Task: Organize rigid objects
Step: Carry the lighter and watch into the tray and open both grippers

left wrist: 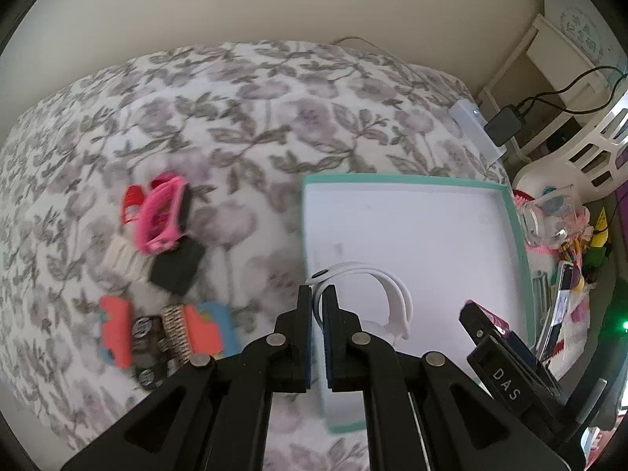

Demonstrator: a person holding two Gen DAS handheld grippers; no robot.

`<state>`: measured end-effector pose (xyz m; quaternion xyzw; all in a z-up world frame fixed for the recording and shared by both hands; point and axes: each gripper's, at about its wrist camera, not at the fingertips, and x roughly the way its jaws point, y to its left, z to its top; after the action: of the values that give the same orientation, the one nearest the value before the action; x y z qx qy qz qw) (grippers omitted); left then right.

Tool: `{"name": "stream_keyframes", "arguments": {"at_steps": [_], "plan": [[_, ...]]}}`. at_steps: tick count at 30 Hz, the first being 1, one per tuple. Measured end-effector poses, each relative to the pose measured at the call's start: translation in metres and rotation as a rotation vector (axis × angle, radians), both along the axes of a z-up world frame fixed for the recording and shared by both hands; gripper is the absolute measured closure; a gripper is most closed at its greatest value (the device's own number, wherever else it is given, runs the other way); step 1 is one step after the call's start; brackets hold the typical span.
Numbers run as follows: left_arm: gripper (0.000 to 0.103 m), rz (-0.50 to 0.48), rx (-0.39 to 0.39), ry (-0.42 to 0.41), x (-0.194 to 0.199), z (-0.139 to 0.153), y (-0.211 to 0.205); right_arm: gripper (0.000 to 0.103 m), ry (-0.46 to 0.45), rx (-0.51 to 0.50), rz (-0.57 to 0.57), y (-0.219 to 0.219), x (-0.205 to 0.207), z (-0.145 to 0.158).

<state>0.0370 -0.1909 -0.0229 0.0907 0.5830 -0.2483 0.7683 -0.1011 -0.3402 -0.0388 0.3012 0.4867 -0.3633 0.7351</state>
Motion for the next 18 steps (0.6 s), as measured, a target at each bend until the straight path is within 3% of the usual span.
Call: {"name": "stream_keyframes", "arguments": {"at_steps": [10, 18], "plan": [[0.098, -0.004, 0.012, -0.009, 0.003, -0.024, -0.038, 0.020, 0.040, 0.006, -0.060, -0.028, -0.010, -0.021], [0.097, -0.001, 0.011, 0.009, 0.000, -0.041, -0.041, 0.020, 0.056, -0.011, -0.041, -0.029, -0.007, -0.025]]}}
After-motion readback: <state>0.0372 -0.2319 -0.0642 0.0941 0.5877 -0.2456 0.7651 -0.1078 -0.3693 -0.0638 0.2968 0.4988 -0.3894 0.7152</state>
